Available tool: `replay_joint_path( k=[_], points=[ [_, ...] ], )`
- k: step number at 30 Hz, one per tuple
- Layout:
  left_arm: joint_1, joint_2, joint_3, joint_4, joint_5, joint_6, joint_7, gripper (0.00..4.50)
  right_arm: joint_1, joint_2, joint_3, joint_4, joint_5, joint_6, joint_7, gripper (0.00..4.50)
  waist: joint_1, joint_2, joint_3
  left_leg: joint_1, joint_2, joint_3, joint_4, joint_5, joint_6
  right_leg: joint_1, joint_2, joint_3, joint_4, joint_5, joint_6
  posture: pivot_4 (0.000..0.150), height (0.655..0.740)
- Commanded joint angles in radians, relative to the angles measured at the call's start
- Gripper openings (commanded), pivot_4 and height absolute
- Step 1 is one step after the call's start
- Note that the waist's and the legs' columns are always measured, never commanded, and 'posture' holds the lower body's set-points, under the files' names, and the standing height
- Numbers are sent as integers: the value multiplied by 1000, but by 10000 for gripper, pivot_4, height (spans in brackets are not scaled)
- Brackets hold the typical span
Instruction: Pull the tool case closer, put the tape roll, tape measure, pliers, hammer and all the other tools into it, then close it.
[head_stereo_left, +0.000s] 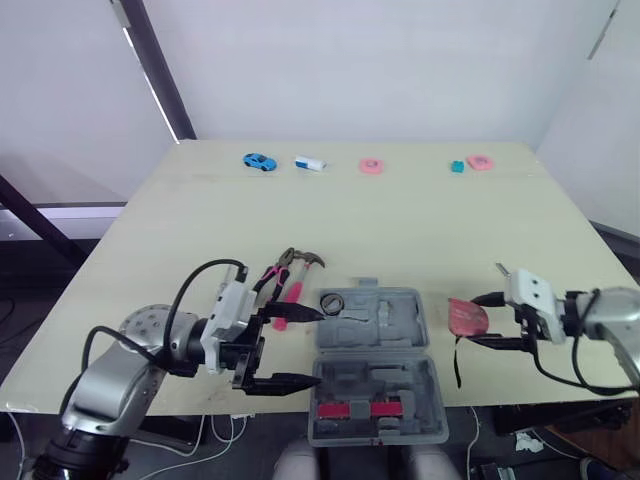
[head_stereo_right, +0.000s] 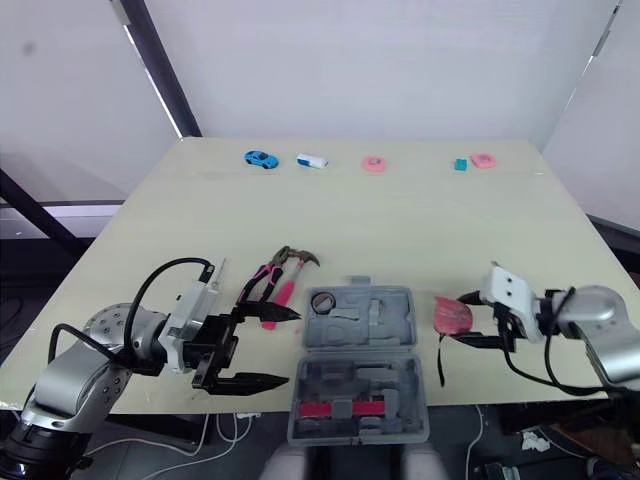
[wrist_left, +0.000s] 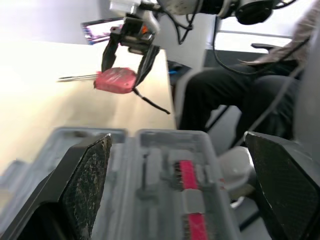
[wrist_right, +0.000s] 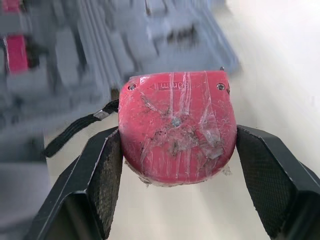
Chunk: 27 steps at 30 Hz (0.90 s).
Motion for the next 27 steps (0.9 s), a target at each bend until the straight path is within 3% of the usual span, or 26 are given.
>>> replay_joint_path(
  k=[1, 12, 18, 27],
  points=[
    [20, -5, 54, -28, -24, 1, 43, 45000, -142, 4, 78, 6, -54, 49, 39, 29150, 0, 0, 0, 0, 0, 0, 0, 0, 0, 0, 0, 0, 0, 0, 0, 1500, 7395],
    [137, -33, 136, -84, -16, -6, 176, 45000, -568, 212, 369, 315, -306, -8, 101, 29150, 4, 0, 1, -2, 0, 1, -1, 0, 0, -2, 0, 0, 0, 0, -1, 1500, 7395],
    [215, -39, 172, -123, -4, -16, 222, 45000, -630, 291, 475, 406, -429, -73, 106, 29150, -2, 1, 1, -2, 0, 2, -1, 0, 0, -2, -1, 0, -1, 0, -1, 1500, 7395],
    [246, -35, 195, -132, 1, -29, 251, 45000, -635, 357, 508, 455, -522, -97, 80, 29150, -3, 1, 1, -2, 0, 2, -1, 0, 0, -3, -1, 0, 0, 1, -1, 1500, 7395]
  ],
)
